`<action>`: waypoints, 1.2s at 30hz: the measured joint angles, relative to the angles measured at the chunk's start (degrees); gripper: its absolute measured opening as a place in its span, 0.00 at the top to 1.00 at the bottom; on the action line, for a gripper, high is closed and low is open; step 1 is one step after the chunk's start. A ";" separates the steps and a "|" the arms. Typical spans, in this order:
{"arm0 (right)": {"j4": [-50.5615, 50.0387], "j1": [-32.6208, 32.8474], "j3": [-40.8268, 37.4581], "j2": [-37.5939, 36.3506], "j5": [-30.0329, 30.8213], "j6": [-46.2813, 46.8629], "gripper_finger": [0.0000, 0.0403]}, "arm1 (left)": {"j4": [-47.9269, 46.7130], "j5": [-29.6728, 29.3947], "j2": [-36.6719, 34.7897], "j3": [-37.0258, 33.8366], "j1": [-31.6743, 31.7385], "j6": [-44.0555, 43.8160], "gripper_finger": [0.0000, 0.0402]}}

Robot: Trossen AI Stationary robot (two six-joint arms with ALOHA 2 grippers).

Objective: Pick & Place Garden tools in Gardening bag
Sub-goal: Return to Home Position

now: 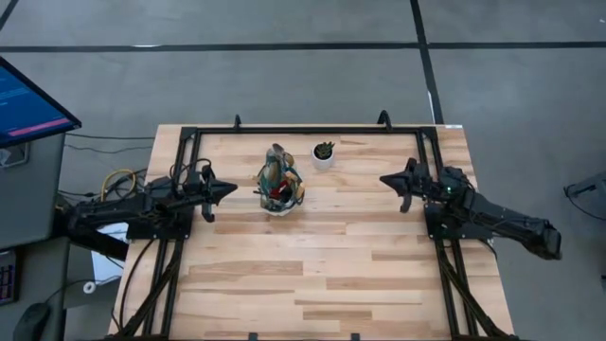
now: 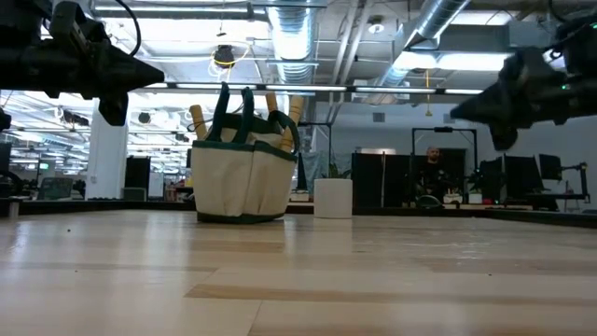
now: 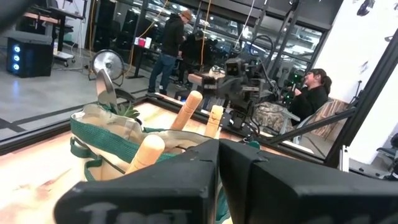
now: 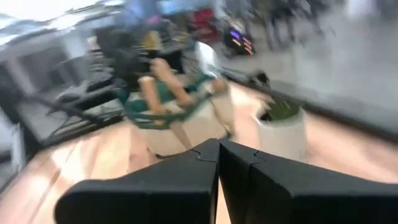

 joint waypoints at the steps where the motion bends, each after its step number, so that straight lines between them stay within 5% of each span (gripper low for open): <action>1: -1.24 -0.27 0.00 0.00 1.16 3.36 1.00 | 0.11 -0.02 0.07 0.00 0.00 0.00 1.00; 5: -1.66 -0.67 0.00 0.28 3.60 11.85 1.00 | 0.13 0.00 0.09 0.00 0.00 0.00 1.00; 36: -1.64 -0.57 0.00 0.26 3.60 11.19 1.00 | 0.94 -0.07 0.09 0.00 0.00 0.00 1.00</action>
